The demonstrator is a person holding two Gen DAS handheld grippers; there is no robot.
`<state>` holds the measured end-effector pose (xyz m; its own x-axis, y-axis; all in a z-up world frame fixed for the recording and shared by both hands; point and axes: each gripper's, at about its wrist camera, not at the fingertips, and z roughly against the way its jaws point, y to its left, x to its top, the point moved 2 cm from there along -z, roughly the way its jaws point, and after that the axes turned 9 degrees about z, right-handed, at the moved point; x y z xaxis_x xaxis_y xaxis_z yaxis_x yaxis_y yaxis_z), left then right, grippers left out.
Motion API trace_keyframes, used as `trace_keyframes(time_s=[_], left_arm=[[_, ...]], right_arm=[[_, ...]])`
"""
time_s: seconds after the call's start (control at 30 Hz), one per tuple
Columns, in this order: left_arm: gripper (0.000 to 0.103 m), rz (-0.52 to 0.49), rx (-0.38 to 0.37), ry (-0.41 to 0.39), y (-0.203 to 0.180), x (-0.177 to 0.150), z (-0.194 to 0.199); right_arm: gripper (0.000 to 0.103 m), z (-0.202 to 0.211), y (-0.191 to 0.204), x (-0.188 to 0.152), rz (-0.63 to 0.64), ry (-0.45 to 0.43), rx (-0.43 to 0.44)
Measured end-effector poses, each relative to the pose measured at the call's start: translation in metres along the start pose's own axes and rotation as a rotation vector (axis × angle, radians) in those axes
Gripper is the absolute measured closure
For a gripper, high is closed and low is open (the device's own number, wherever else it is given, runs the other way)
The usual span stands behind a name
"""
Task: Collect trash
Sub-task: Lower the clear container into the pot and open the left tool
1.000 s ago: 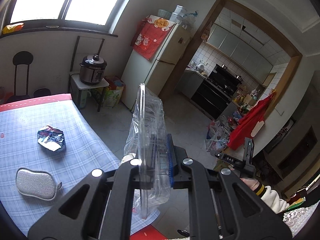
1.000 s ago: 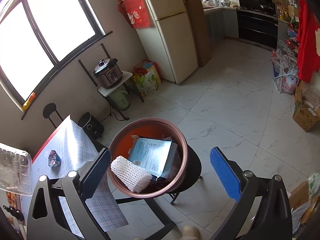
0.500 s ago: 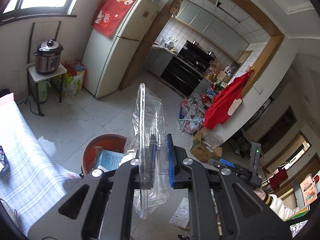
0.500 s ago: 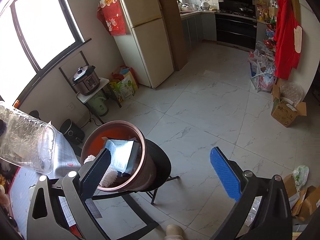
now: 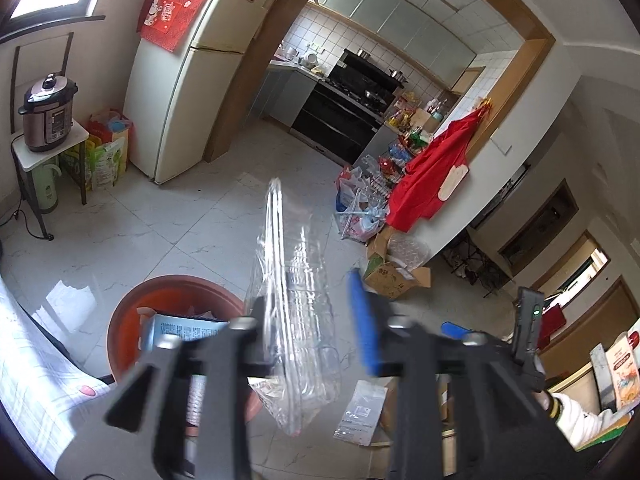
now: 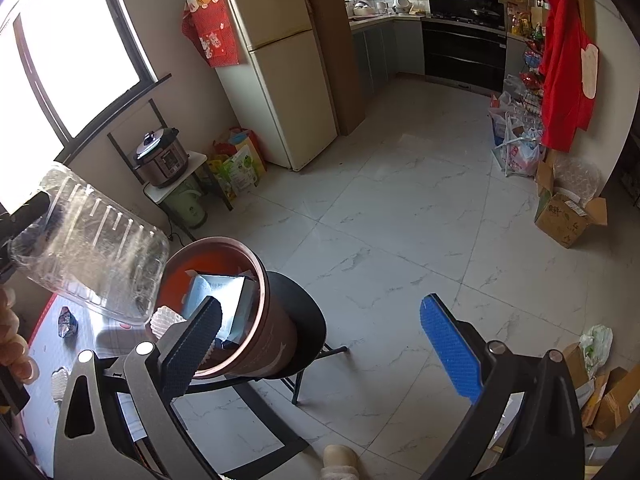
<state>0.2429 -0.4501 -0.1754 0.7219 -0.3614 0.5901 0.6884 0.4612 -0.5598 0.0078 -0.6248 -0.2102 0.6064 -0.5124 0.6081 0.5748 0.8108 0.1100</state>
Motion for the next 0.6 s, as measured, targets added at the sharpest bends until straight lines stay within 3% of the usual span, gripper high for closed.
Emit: trace_keyframes(time_s=[0.03, 0.17, 0.6], left_arm=[[0.011, -0.014, 0.054, -0.011, 0.004, 0.002, -0.005], [0.012, -0.017, 0.187, -0.018, 0.024, 0.003, -0.007], [0.006, 0.050, 0.362, -0.102, 0.077, -0.022, 0.081]], right_arm=[[0.005, -0.001, 0.000, 0.000, 0.000, 0.003, 0.001], [0.005, -0.004, 0.003, -0.002, 0.001, 0.008, 0.016], [0.005, -0.014, 0.053, 0.004, 0.068, 0.026, 0.077]])
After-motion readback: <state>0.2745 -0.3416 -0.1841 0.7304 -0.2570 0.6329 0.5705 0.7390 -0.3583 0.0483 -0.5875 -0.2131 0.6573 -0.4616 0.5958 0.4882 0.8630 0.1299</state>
